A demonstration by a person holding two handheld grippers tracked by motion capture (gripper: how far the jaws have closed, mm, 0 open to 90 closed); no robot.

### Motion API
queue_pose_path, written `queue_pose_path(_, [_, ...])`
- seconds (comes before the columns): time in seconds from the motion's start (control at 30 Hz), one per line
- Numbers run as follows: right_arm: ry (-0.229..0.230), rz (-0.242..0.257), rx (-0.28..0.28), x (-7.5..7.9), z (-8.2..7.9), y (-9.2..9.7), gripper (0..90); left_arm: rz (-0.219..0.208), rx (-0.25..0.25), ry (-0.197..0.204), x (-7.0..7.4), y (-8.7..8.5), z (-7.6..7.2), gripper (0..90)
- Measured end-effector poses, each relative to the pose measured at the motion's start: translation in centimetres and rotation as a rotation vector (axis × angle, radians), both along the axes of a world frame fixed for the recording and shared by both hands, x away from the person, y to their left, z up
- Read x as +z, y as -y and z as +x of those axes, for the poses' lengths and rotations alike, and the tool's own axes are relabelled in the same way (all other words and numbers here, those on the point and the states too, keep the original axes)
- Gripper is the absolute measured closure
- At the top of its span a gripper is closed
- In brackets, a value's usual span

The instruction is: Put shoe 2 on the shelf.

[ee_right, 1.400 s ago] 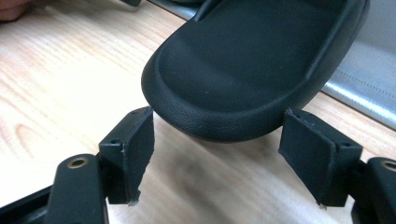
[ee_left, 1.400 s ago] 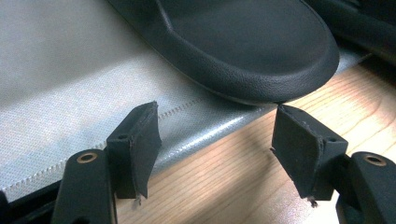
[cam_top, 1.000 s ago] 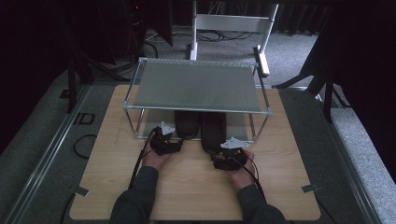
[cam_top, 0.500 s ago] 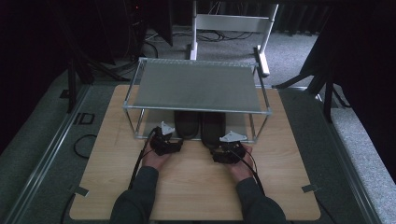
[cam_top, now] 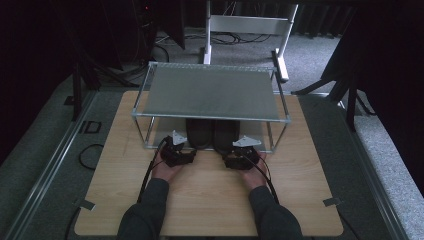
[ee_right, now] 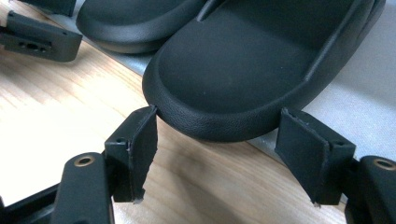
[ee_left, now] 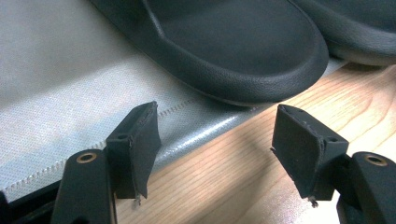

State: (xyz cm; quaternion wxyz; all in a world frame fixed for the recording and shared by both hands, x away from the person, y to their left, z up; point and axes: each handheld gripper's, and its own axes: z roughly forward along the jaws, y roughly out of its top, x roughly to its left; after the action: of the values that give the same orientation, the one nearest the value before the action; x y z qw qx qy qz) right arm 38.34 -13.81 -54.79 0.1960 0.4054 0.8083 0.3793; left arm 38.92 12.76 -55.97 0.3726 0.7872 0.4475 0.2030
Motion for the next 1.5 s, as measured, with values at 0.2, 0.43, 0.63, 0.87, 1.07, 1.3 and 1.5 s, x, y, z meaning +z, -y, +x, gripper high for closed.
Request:
queue_pose_path(0.2, [0.002,0.0,-0.005,-0.1,0.7,-0.2,29.5,-0.011,-0.002,-0.002,0.0,-0.1,0.0,32.6])
queue_pose_path(0.43, [-0.001,0.012,-0.016,-0.1,1.4,-0.6,30.6,-0.061,-0.007,-0.011,0.0,-0.6,0.0,32.5])
queue_pose_path(0.63, [0.003,0.006,-0.014,-0.1,1.7,-1.2,32.6,-0.072,-0.006,-0.011,0.0,-0.7,0.0,32.4])
queue_pose_path(0.87, [0.002,0.004,-0.016,-0.1,1.7,-1.2,34.6,-0.084,-0.006,-0.013,0.1,-0.8,-0.1,32.3])
queue_pose_path(1.07, [0.012,-0.001,-0.016,0.3,0.9,-0.9,35.3,-0.046,-0.001,0.015,0.1,-0.5,-0.5,31.4])
queue_pose_path(1.3, [0.021,-0.026,0.0,0.5,-0.7,0.4,36.4,-0.062,0.022,0.052,0.2,-0.8,-1.5,33.2])
queue_pose_path(1.5, [0.018,-0.032,0.008,0.7,-3.0,2.9,36.5,-0.08,0.048,0.076,0.3,-1.2,-1.9,35.5])
